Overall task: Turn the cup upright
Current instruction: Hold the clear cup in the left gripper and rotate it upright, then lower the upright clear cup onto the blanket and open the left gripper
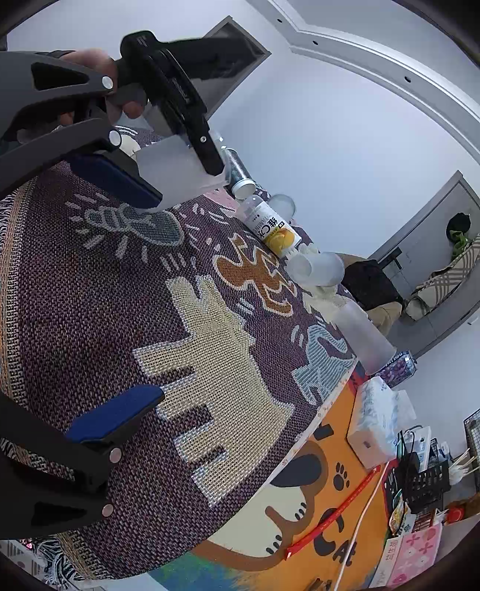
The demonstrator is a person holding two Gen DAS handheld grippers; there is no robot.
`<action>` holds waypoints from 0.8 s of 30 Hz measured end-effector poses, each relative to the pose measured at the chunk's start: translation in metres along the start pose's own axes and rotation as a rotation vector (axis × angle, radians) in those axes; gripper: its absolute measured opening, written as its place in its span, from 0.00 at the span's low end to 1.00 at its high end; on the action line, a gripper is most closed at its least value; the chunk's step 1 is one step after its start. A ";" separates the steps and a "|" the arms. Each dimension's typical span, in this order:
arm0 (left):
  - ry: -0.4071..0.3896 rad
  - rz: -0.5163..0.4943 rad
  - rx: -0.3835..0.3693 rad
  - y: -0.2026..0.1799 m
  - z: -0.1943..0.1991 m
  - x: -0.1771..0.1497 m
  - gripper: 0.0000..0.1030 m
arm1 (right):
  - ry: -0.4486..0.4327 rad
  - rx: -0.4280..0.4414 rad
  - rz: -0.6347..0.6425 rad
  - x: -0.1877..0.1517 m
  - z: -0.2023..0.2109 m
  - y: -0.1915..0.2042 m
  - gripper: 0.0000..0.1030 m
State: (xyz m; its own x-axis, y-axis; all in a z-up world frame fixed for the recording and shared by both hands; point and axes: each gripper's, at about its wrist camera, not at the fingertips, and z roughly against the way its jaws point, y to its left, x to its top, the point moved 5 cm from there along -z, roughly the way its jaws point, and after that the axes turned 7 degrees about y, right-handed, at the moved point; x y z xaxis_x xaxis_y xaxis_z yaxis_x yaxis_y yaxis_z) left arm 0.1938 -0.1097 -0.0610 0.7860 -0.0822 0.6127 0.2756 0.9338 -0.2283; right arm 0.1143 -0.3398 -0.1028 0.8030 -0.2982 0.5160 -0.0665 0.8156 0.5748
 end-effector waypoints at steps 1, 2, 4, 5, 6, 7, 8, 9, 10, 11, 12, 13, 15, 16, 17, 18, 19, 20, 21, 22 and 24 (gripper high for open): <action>-0.035 -0.028 0.017 -0.005 0.005 0.000 0.65 | 0.001 -0.001 0.007 0.000 0.000 0.002 0.91; -0.066 -0.047 0.029 -0.007 0.009 0.000 0.65 | 0.001 -0.002 0.010 -0.001 0.000 0.003 0.91; -0.131 -0.082 0.051 -0.012 0.016 -0.001 0.65 | 0.000 -0.007 0.021 -0.001 -0.001 0.006 0.91; -0.166 -0.102 0.070 -0.014 0.018 -0.002 0.65 | -0.001 -0.011 0.025 -0.002 -0.001 0.007 0.91; -0.194 -0.121 0.093 -0.016 0.019 -0.003 0.65 | 0.001 -0.014 0.028 -0.002 -0.001 0.007 0.91; -0.215 -0.135 0.112 -0.018 0.020 -0.004 0.65 | 0.001 -0.016 0.030 -0.002 -0.002 0.007 0.91; -0.240 -0.151 0.128 -0.020 0.021 -0.005 0.65 | 0.002 -0.018 0.031 -0.002 -0.002 0.007 0.91; -0.259 -0.162 0.136 -0.022 0.021 -0.006 0.65 | 0.002 -0.021 0.032 -0.002 -0.002 0.007 0.91; -0.284 -0.176 0.150 -0.023 0.021 -0.007 0.65 | 0.002 -0.022 0.033 -0.002 -0.002 0.007 0.91; -0.304 -0.186 0.165 -0.024 0.020 -0.008 0.65 | 0.003 -0.025 0.034 -0.002 -0.003 0.007 0.91; -0.321 -0.195 0.183 -0.025 0.019 -0.009 0.65 | 0.003 -0.025 0.033 -0.002 -0.003 0.007 0.91; -0.326 -0.200 0.199 -0.024 0.014 -0.009 0.65 | 0.004 -0.026 0.034 -0.002 -0.003 0.007 0.91; -0.327 -0.197 0.214 -0.023 0.008 -0.008 0.65 | 0.004 -0.032 0.036 -0.002 -0.004 0.006 0.91; -0.329 -0.197 0.229 -0.021 0.005 -0.008 0.65 | 0.003 -0.034 0.036 -0.002 -0.004 0.006 0.91; -0.327 -0.198 0.236 -0.021 0.002 -0.008 0.65 | 0.003 -0.037 0.036 -0.002 -0.004 0.006 0.91; -0.326 -0.200 0.241 -0.021 -0.001 -0.007 0.65 | 0.002 -0.039 0.036 -0.002 -0.004 0.005 0.91; -0.330 -0.204 0.250 -0.021 -0.003 -0.007 0.65 | 0.001 -0.041 0.035 -0.002 -0.004 0.005 0.91; -0.327 -0.209 0.259 -0.021 -0.007 -0.007 0.65 | 0.001 -0.042 0.035 -0.002 -0.004 0.004 0.91; -0.321 -0.209 0.260 -0.021 -0.009 -0.008 0.65 | 0.002 -0.043 0.034 -0.002 -0.004 0.004 0.91; -0.306 -0.205 0.256 -0.020 -0.012 -0.008 0.65 | 0.003 -0.042 0.032 -0.002 -0.004 0.004 0.91; -0.301 -0.205 0.259 -0.020 -0.013 -0.012 0.66 | 0.006 -0.042 0.035 -0.003 -0.005 0.004 0.91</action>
State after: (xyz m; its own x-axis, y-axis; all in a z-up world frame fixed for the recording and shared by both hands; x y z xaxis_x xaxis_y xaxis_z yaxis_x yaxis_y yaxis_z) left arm 0.1859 -0.1321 -0.0732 0.5231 -0.2053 0.8272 0.2309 0.9684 0.0943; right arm 0.1147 -0.3330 -0.1053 0.8040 -0.2664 0.5316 -0.0699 0.8455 0.5294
